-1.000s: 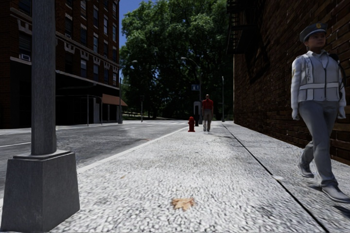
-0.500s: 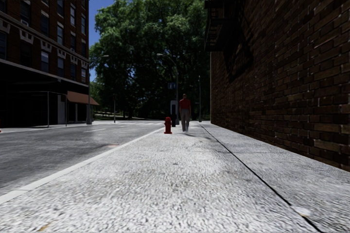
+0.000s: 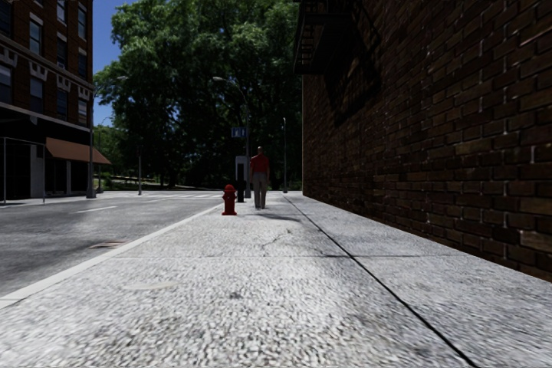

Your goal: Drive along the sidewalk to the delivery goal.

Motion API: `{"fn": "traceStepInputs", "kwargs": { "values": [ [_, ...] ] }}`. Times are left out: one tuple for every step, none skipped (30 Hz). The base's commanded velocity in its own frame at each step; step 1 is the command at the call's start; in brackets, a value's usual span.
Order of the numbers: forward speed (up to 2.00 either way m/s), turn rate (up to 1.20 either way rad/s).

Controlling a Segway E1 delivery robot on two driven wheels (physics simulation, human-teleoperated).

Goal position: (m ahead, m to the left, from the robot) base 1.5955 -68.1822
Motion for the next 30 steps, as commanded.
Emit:
{"fn": "traceStepInputs", "kwargs": {
  "values": [
    [2.0,0.0],
    [2.0,0.0],
    [2.0,0.0],
    [2.0,0.0],
    [2.0,0.0],
    [2.0,0.0],
    [2.0,0.0],
    [2.0,0.0],
    [2.0,0.0],
    [2.0,0.0],
    [2.0,0.0],
    [2.0,0.0],
    [2.0,0.0],
    [2.0,0.0],
    [2.0,0.0],
    [2.0,0.0],
    [2.0,0.0],
    [2.0,0.0],
    [2.0,0.0],
    [2.0,0.0],
    [2.0,0.0],
    [2.0,0.0],
    [2.0,0.0],
    [2.0,0.0],
    [2.0,0.0],
    [2.0,0.0],
    [2.0,0.0],
    [2.0,0.0],
    [2.0,0.0],
    [2.0,0.0]
  ]
}}
